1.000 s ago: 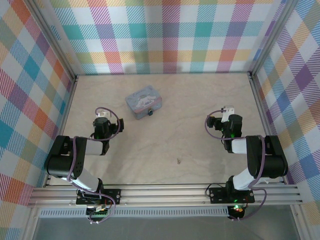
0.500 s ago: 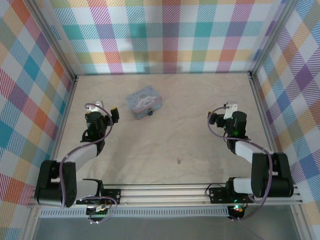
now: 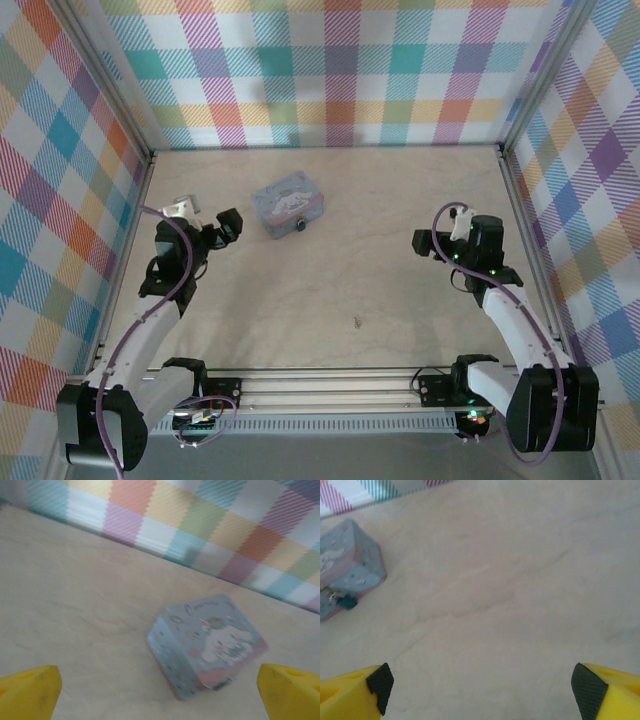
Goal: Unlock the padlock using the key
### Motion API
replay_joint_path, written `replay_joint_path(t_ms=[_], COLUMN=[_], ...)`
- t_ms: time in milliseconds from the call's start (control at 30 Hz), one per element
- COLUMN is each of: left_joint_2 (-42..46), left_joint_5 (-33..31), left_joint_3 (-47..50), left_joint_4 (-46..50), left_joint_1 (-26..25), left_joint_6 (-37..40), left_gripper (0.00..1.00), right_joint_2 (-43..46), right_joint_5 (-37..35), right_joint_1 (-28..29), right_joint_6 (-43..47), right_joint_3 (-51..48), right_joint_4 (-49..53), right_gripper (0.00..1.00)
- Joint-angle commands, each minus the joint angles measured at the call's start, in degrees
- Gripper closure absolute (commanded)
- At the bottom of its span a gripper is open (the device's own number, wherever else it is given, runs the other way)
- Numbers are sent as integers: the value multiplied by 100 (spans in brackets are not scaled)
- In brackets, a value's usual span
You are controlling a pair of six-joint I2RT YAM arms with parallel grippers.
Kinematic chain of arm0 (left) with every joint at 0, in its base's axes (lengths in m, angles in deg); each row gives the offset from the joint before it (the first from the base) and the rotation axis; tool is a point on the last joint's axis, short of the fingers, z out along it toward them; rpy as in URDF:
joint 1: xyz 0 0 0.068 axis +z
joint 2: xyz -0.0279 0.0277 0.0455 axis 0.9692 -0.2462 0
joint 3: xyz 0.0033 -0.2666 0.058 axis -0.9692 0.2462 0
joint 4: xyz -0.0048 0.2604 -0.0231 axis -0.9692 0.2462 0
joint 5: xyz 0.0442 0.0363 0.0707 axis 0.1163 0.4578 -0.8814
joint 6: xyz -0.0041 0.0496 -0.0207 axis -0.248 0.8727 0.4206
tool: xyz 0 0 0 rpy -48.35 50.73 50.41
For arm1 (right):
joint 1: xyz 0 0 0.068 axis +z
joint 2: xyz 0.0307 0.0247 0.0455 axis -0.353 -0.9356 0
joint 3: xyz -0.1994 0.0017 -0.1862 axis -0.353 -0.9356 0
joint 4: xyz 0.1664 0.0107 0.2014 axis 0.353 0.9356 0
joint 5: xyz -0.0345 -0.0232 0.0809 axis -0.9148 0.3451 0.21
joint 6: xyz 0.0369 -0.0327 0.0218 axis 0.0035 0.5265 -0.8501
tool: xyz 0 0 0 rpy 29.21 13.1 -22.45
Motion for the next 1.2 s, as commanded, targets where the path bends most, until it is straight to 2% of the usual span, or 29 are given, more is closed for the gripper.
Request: replay_joint_path(t_ms=[0,200,467,800,1167], left_joint_2=[-86,-507,-983,-1525,-1506], left_joint_5=[1088,1600,1486,1319,1198], left_joint_3=[-16,-222,-266,-440,-423], left_joint_4=[323,393,-149,-499,-429], left_joint_1=[-133,-873,-1827,-2190,-2240], left_joint_6=[-678,-1124,-1565,-1816,-1822], left_gripper=[0,0,0,0,0], right_joint_2=[175,116,-642,-2479,-3012], right_joint_5=[430,767,660,607,595], right_joint_1=[245,749,2023,3253,3780], right_joint_6=[-415,-940,-1391,-1675,-1969], right_joint_3=[262,344,534,1188,1215], right_joint_4=[1185,1834,2169,2650,2539], right_gripper=[10,18,24,40,52])
